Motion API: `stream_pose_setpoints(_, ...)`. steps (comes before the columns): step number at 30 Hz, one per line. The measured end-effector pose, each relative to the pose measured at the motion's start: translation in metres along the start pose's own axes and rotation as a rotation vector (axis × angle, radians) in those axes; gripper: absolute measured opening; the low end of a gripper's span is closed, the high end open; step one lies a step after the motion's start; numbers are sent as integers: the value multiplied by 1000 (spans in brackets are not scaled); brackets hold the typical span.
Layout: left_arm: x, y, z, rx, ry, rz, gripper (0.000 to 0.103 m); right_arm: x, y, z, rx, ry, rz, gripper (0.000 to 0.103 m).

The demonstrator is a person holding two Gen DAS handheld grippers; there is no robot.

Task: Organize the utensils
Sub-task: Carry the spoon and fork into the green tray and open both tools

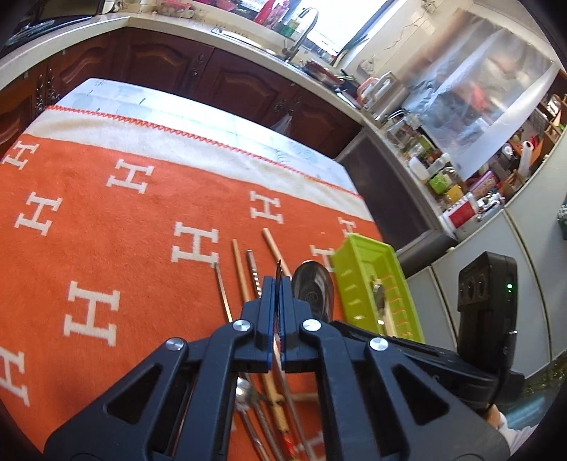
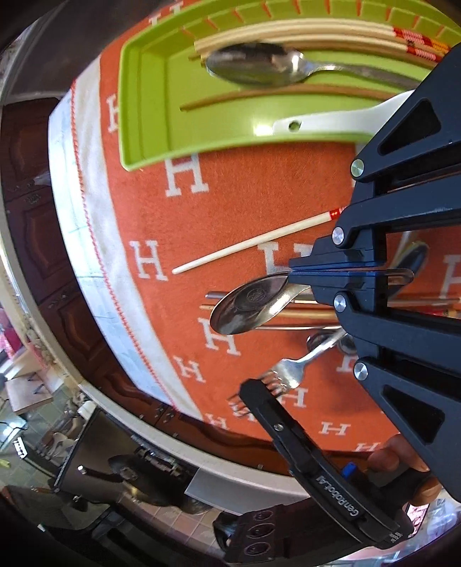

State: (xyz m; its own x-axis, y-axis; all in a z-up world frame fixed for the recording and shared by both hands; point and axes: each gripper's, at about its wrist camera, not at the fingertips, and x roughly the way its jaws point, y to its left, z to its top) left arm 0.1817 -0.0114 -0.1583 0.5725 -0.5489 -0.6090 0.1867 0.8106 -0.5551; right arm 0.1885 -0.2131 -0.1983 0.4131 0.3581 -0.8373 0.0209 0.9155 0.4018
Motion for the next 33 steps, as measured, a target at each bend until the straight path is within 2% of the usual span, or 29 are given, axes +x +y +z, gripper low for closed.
stream_pose_setpoints(3, -26, -11, 0, 19, -7, -27, 0, -21, -1, -5, 10, -30, 10, 1)
stream_pose_setpoints(9, -65, -55, -4, 112, -11, -67, 0, -68, -9, -20, 30, -90, 29, 1)
stream_pose_setpoints(16, -81, -105, -5, 163, 63, -146, 0, -126, -27, -42, 58, -164, 42, 1)
stream_pose_setpoints(23, -53, -153, -14, 251, 149, -147, 0, -172, -70, -65, 109, -226, -12, 1)
stream_pose_setpoints(33, 37, -179, -25, 339, 283, -98, 0, -186, -131, -80, 202, -250, -124, 1)
